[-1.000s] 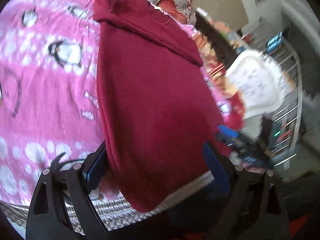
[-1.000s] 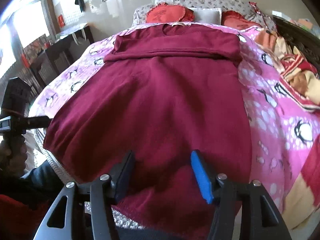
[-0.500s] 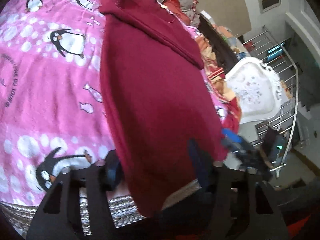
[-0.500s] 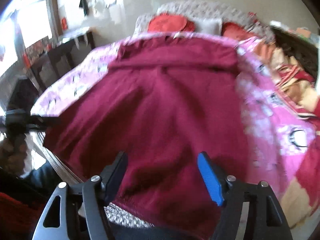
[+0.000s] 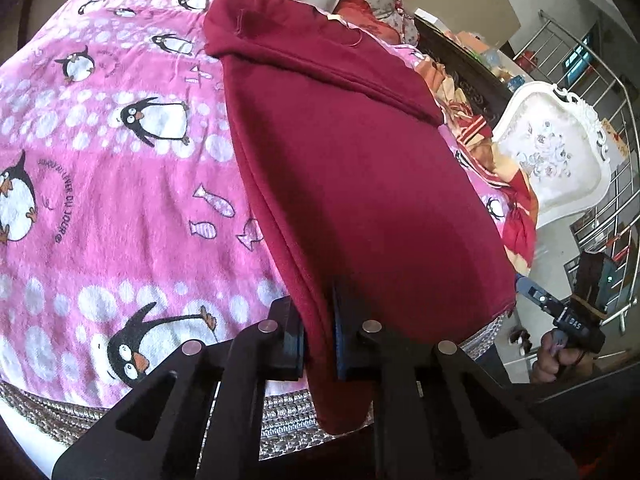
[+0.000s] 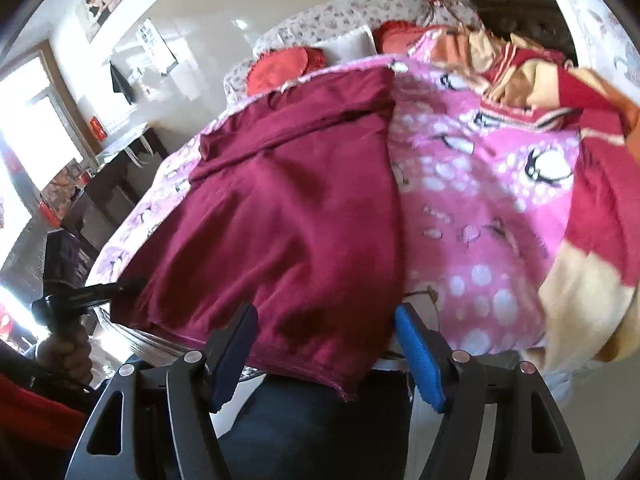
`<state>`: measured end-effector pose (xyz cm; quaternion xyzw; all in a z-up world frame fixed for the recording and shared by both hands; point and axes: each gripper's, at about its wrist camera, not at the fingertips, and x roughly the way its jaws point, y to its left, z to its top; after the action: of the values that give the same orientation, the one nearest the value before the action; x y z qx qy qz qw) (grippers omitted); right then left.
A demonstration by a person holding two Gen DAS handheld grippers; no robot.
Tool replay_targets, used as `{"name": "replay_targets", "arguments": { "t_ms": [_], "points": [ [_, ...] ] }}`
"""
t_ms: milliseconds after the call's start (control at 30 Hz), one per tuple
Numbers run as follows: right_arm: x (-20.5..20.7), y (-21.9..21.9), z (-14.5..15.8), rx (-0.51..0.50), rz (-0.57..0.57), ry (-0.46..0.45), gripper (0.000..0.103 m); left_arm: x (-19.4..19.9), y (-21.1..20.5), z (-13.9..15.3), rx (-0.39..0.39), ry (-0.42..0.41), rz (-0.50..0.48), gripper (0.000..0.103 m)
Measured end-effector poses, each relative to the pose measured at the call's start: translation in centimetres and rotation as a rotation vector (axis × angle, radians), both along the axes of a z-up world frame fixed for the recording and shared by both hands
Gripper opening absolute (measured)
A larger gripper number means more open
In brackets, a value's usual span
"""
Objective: Fold small clothes
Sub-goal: 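Grasp the sweater hem with the left gripper while the right gripper grasps it too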
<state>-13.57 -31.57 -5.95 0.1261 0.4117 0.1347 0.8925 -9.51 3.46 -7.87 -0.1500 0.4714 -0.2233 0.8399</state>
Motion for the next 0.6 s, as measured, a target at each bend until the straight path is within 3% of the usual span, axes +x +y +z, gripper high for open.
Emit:
{"name": "replay_targets", "arguments": {
  "t_ms": [133,233,300,400,433,467,600],
  "points": [
    [0.0,-0.9,-1.2,0.129,-0.011,0.052,0.068,0.1,0.1,-0.3,-0.002,0.008,0.013,0.009],
    [-0.3,-1.1,-1.6,0.171,0.012,0.087,0.065,0.1,0.2,-0.3,-0.007,0.011,0.016,0.009],
    [-0.5,-1.2,-1.9,0.182,0.014,0.106,0.056,0.1,0.3,-0.4,-0.009,0.013,0.017,0.009],
    [-0.8,-1.4,-1.6,0.211,0.01,0.085,0.037,0.1,0.5,-0.5,-0.019,0.014,0.023,0.009],
    [-0.9,-1.2,-1.3,0.191,0.017,0.074,0.024,0.0,0.6,-0.4,-0.017,0.011,0.024,0.009],
    [-1.0,-1.2,-1.0,0.164,0.014,0.066,0.019,0.0,0.6,-0.3,-0.011,0.006,0.028,0.009],
    [-1.8,-1.6,0.4,0.109,0.006,0.031,0.011,-0.5,0.7,0.1,0.013,-0.02,0.032,0.009]
  ]
}}
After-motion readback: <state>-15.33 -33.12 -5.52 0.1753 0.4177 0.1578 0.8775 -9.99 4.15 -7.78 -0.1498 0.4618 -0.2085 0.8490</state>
